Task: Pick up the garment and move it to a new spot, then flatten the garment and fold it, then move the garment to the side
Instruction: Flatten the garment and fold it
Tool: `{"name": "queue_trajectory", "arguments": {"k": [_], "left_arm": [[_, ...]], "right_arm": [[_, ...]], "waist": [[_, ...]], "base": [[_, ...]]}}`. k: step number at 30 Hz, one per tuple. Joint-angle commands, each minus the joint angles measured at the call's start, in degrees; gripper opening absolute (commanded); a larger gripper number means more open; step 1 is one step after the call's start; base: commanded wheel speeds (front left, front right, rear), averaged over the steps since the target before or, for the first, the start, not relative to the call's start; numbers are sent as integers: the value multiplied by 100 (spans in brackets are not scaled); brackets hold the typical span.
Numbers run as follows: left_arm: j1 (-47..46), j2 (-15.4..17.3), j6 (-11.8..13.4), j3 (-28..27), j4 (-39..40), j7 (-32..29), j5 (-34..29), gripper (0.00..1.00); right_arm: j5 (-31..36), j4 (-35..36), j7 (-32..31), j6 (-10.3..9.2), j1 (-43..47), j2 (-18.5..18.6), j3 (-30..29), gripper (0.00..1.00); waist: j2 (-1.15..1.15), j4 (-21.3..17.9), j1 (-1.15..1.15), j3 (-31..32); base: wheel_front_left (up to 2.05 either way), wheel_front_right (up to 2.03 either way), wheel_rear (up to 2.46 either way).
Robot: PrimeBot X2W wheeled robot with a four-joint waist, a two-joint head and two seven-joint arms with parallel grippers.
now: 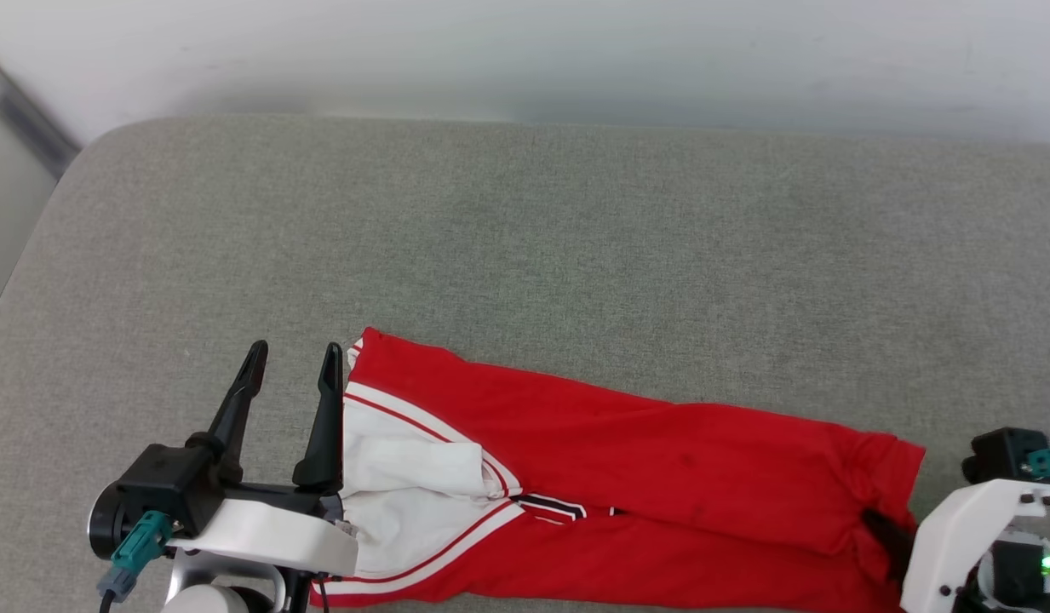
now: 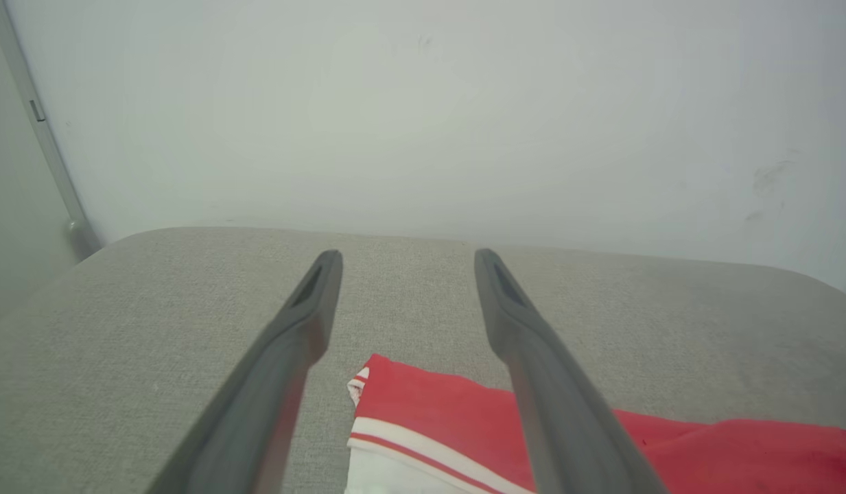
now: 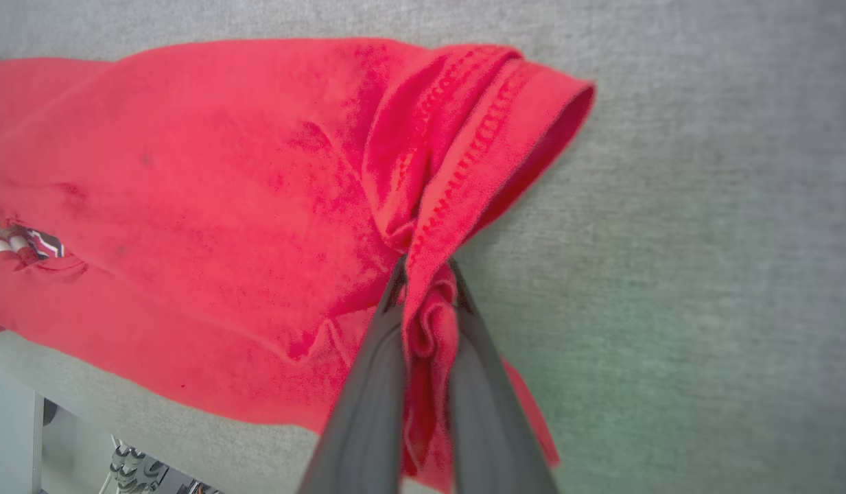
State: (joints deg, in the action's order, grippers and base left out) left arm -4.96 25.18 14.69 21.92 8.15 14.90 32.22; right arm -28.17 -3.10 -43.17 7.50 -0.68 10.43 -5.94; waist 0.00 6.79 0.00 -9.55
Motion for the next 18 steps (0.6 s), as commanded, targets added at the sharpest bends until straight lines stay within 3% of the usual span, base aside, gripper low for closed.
{"name": "queue_trajectory", "arguments": {"k": [1, 9, 12, 15, 18], "left_arm": [[72, 18, 36, -21, 5, 34, -49, 100], [234, -6, 80, 6, -13, 37, -136, 100], [242, -35, 82, 24, -20, 38, -193, 100], [263, -42, 83, 30, -9, 38, -230, 100], [245, -54, 48, 61, -11, 38, -242, 100]], "right_arm": [[37, 76, 46, -2, -16, 75, -77, 0], [119, 263, -119, -3, 145, 311, -781, 0], [83, 364, -420, -2, 245, 306, -1467, 0], [-260, 450, -844, -2, 154, -12, -1801, 0], [-1063, 645, -1366, -2, -107, -395, -2045, 0]], "waist": [[0, -22, 0, 52], [0, -125, 0, 196], [0, -147, 0, 247], [0, -167, 0, 267], [0, -168, 0, 271]], "base": [[0, 0, 0], [0, 0, 0], [0, 0, 0], [0, 0, 0], [0, 0, 0]]}}
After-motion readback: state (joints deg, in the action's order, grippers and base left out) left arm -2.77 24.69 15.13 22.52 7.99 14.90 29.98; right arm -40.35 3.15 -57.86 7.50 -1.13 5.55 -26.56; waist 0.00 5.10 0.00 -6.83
